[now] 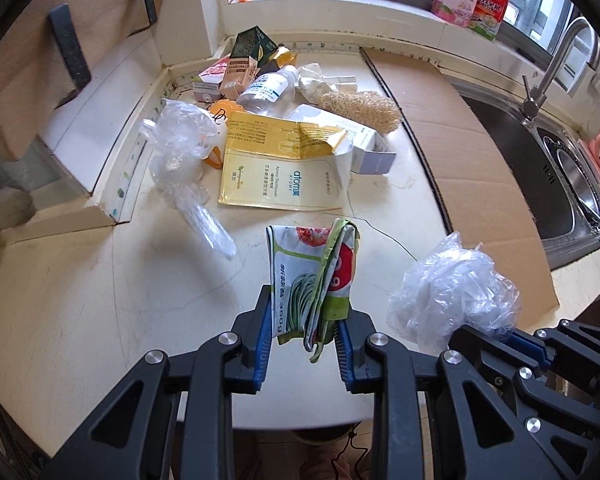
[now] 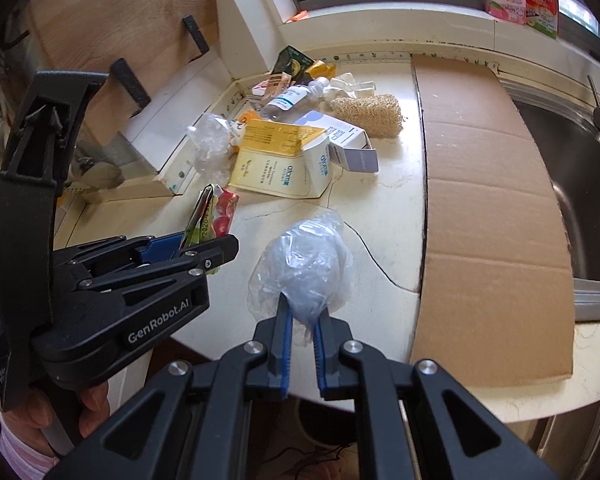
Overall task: Collect trash
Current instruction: 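Carry the snack packet and plastic bag down over the round trash bin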
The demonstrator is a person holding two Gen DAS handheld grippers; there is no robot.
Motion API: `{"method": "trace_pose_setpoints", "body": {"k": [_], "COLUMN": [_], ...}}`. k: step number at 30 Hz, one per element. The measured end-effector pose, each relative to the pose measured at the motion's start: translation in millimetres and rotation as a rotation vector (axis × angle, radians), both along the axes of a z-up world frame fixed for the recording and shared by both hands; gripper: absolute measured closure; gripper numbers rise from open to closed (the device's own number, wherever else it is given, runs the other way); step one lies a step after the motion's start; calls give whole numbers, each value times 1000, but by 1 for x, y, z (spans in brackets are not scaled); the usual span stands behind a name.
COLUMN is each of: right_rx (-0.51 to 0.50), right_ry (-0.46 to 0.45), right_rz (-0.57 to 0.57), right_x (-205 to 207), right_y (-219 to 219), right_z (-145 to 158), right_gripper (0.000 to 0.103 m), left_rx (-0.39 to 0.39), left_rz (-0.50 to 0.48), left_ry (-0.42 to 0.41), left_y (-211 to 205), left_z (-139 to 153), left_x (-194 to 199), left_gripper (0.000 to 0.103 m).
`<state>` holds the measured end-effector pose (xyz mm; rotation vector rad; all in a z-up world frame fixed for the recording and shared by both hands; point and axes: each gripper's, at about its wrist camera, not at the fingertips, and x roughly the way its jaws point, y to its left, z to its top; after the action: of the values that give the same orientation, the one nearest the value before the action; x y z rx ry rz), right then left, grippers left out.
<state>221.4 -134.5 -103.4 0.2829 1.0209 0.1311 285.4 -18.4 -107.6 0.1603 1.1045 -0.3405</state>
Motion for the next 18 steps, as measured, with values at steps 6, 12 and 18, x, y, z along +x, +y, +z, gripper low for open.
{"method": "trace_pose_setpoints", "body": {"k": [6,12,18], "right_rx": [-17,-25,-33], "right_ry": [-26,-40,-36], "right_rz": [45,87,144], "right_x": [-38,-82,-125], "right_y": [0,-1,3], "right_z": [20,33,36], "right_gripper": [94,94,94], "left_rx": [-5,-2,-7], "left_rz": [18,39,69], "left_ry": [-39,-55,-52], "left_y": [0,-1,6], "left_z": [21,33,34], "left_x": [-47,-103,-154], "left_gripper": [78,78,77]}}
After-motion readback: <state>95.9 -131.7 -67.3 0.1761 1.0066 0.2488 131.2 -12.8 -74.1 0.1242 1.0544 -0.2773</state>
